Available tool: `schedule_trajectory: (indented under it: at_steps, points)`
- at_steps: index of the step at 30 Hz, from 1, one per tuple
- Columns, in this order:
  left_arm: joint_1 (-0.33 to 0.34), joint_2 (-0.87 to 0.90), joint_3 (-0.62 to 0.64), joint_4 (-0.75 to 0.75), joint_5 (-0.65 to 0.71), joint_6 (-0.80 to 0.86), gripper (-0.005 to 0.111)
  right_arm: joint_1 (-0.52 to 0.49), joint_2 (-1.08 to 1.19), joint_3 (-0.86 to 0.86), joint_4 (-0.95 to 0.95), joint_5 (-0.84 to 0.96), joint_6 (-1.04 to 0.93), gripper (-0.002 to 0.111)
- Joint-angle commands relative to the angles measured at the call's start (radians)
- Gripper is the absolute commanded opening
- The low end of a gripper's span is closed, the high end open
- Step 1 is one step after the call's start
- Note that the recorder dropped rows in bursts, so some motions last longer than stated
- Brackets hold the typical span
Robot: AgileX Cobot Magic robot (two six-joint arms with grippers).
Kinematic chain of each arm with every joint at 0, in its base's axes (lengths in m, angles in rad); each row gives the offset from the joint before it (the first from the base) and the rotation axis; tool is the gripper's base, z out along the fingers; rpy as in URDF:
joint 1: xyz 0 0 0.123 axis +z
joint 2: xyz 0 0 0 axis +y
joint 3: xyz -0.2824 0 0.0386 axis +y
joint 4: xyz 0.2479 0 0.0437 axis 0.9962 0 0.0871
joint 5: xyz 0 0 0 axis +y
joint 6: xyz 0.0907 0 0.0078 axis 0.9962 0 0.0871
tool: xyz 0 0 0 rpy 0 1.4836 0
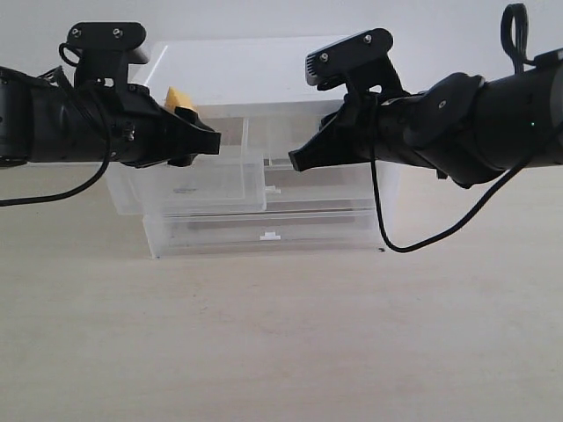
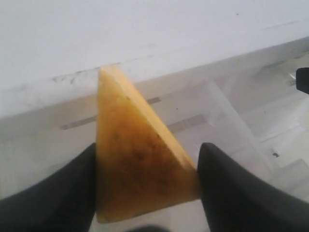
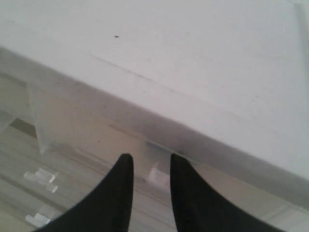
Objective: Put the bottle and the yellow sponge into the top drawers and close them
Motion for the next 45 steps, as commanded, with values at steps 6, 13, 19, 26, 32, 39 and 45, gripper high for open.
schedule_trajectory:
  at_steps: [6,13,19,26,32,39,45]
  points:
    - [0.001,0.001,0.002,-0.001,-0.007,-0.031,0.067,-0.003,-0.011,-0.006,-0.011,-0.009,-0.002,0.024]
    - [0.001,-0.01,0.002,-0.001,0.013,-0.031,0.067,-0.003,-0.011,-0.006,-0.014,-0.013,-0.002,0.024]
    - [0.001,-0.084,0.017,-0.001,0.064,-0.031,0.067,-0.003,-0.011,-0.006,-0.02,-0.02,-0.002,0.024]
    - [0.001,-0.157,0.109,0.002,-0.016,-0.028,0.067,-0.003,-0.023,-0.006,-0.02,-0.006,-0.002,0.024]
    - [0.001,-0.159,0.157,0.007,-0.133,-0.023,0.067,-0.003,-0.089,-0.006,-0.018,0.069,0.003,0.024]
    - [0.001,-0.159,0.188,0.007,-0.197,-0.014,0.067,0.005,-0.101,-0.006,-0.005,0.146,0.011,0.024]
    - [0.001,-0.166,0.191,0.009,-0.224,-0.008,0.067,0.063,-0.101,-0.006,-0.007,0.15,0.007,0.024]
